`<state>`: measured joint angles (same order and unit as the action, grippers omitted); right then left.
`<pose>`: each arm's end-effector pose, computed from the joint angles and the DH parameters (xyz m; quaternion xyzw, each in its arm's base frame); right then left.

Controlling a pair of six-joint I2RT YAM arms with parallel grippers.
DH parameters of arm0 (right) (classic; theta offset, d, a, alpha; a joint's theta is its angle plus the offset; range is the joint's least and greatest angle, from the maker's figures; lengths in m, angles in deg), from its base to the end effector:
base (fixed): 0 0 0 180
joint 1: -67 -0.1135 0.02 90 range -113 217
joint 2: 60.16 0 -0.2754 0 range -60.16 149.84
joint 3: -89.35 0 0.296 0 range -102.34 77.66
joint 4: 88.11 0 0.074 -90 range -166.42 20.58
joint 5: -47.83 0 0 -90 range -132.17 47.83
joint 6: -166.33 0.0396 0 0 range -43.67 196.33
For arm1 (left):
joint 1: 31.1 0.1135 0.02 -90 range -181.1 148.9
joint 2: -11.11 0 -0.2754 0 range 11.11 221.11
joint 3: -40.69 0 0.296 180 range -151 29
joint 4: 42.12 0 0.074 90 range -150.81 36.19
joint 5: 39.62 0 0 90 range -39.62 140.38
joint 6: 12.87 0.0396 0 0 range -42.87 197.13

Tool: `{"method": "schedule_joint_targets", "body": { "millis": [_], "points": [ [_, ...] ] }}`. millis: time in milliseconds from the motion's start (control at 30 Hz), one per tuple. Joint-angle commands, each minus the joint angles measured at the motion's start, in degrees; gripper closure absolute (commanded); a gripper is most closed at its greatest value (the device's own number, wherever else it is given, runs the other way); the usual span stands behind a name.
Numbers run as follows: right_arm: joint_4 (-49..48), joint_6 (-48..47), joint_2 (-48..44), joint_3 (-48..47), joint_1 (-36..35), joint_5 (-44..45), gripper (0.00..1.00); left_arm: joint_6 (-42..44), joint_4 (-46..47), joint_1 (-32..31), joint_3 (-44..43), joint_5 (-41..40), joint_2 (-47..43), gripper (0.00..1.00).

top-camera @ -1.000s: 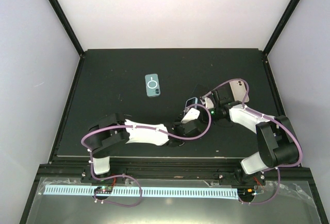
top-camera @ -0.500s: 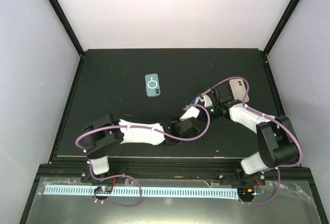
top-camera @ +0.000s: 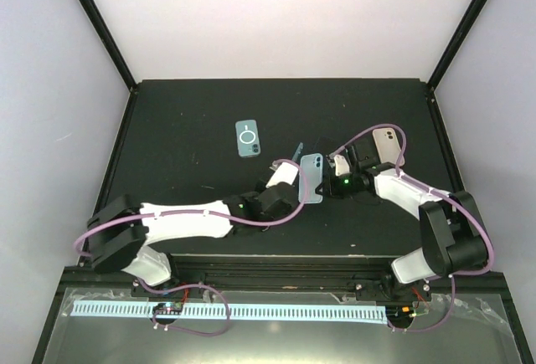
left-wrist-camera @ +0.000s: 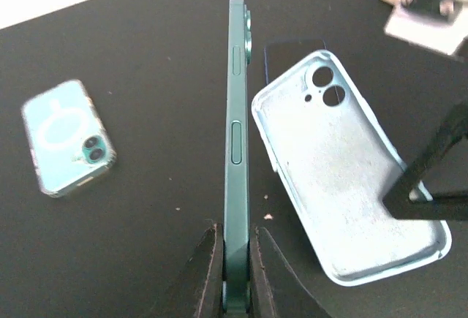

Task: Take the phone out of the phone case
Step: Remove the phone case from the phone, then place the phone at the center of the board.

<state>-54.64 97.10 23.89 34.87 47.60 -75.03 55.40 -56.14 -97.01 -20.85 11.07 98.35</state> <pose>0.2735 0.1191 0.1457 -0.0548 0.9335 0.3351 0.1155 0.1674 -0.3129 0.1933 0.1882 0.8437 -0.0573 0.4995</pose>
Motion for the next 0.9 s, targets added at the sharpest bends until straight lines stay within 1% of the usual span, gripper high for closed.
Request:
{"method": "schedule_joint_targets", "body": {
  "millis": [0,67,167,233,333,367,467,600,700,767,867],
  "points": [
    [1.1,-3.4,-2.1,-0.7,0.0,5.5,0.99,-1.0,3.4,0.7,2.3,-1.8,-7.0,0.99],
    [1.9,-5.1,-3.5,-2.2,0.1,7.7,0.99,0.7,5.2,0.9,3.2,-2.5,-8.7,0.98],
    [4.8,-7.7,-7.6,-5.5,1.5,14.1,0.99,6.1,6.1,2.8,1.6,-4.0,-7.8,0.98],
    [7.0,-9.3,-11.8,-6.9,4.5,17.0,0.99,10.3,6.2,4.9,0.0,-2.8,-6.3,0.98],
    [10.0,-13.7,-17.3,-8.4,9.5,20.1,0.99,14.4,3.0,8.4,-5.0,-0.8,-1.9,0.99],
    [10.7,-15.8,-19.6,-8.4,10.6,21.5,0.99,16.7,2.1,9.0,-6.9,-0.5,0.1,0.99],
    [11.2,-20.8,-27.4,-5.8,12.9,23.2,0.99,23.0,1.3,9.9,-11.3,-5.2,6.7,0.98],
    [9.2,-21.8,-35.6,-0.9,13.7,26.5,0.99,29.7,4.3,10.4,-14.2,-6.0,13.0,0.98],
    [7.1,-20.9,-37.3,1.5,14.5,28.3,0.99,32.9,3.7,10.9,-17.7,-6.9,18.7,0.98],
    [7.6,-19.9,-36.2,0.7,15.0,27.3,0.99,34.8,3.7,11.1,-19.4,-7.2,21.3,0.98],
    [7.3,-19.4,-34.1,0.4,15.0,27.3,0.99,38.1,4.7,11.2,-20.9,-5.6,24.2,0.98]
  ]
}}
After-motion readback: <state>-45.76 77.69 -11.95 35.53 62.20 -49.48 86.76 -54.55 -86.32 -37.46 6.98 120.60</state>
